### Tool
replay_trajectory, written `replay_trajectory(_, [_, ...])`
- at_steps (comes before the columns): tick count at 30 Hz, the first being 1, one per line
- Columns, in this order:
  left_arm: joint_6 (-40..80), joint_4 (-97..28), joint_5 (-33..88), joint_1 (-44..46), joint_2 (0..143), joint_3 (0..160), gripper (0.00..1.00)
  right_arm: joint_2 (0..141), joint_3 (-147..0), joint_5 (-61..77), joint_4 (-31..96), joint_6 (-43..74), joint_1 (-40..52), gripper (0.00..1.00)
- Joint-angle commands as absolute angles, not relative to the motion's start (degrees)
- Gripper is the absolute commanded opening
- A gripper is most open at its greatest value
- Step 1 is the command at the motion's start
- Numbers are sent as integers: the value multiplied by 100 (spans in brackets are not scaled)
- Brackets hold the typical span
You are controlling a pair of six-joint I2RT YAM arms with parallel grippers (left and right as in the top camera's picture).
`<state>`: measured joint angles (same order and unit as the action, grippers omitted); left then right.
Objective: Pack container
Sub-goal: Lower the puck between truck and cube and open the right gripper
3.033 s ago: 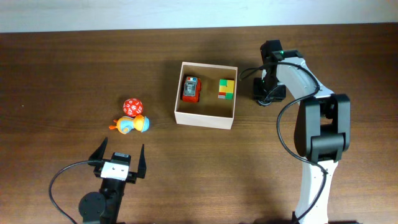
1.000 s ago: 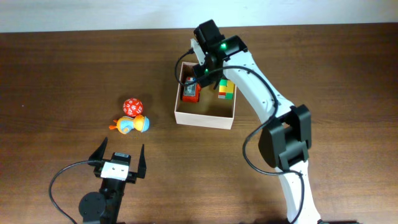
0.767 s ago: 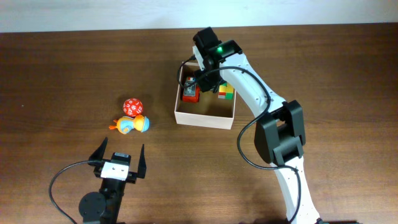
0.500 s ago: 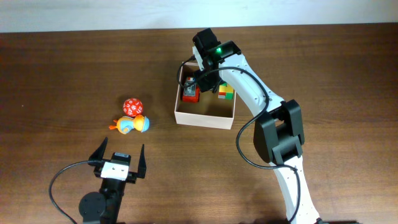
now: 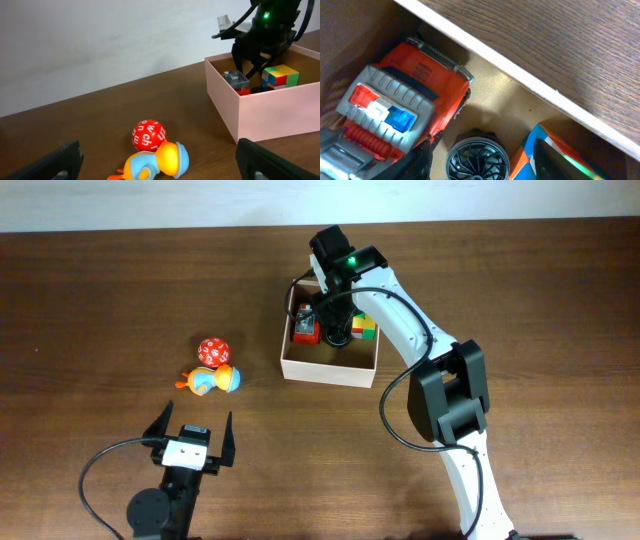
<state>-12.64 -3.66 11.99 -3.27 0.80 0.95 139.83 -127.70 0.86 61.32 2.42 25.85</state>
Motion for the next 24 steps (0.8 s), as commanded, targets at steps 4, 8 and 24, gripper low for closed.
replay_trajectory(4, [-1337, -366, 1177, -303, 40, 56, 99, 14014, -13080, 110, 6593, 272, 2545, 63])
replay_trajectory(8, [-1337, -366, 1177, -303, 40, 56, 99, 14014, -13437, 202, 7065, 351, 2552, 66])
replay_trajectory(24, [-1337, -366, 1177, -303, 40, 56, 99, 13998, -13946, 969, 7730, -266, 2930, 66])
